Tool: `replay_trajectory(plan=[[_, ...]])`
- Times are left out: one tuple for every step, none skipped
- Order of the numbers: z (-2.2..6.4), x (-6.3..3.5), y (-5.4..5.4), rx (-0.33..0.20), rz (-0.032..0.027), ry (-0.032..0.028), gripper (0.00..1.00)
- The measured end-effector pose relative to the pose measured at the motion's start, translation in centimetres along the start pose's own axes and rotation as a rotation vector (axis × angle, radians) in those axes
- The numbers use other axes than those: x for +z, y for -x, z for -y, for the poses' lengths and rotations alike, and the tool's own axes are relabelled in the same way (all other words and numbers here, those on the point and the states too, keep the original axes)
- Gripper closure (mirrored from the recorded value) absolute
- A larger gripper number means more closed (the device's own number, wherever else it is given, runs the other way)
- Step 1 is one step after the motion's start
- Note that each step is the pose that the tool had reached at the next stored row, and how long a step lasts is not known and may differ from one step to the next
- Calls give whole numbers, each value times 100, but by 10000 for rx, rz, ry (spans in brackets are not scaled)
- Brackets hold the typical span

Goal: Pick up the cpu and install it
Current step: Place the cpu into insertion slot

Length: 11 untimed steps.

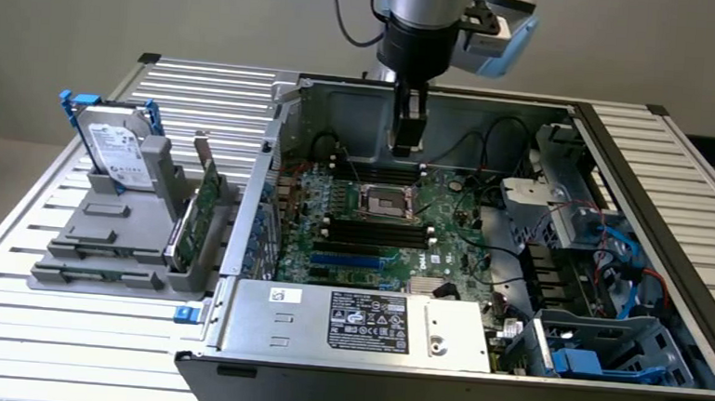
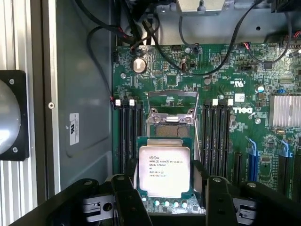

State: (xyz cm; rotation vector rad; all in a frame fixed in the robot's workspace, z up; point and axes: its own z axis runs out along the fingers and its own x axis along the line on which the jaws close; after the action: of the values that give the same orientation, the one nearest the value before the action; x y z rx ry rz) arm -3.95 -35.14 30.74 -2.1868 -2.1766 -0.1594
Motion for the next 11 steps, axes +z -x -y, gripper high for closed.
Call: replay_trajectory(plan=[[6,17,12,1,0,0,45],[13,33,22,2,0,1,45],[18,51,30,3,-1,1,45],[22,68,36,4,-1,2,45],[24,86,42,4,0,1,45],[26,104,47,6,0,1,45],[28,122,53,7,-1,2,45],[29,139,60,6,-1,2,45],[30,156,66,7,0,2,45],[31,174,73,6,0,2,45],[32,191,80,6,0,2,45]])
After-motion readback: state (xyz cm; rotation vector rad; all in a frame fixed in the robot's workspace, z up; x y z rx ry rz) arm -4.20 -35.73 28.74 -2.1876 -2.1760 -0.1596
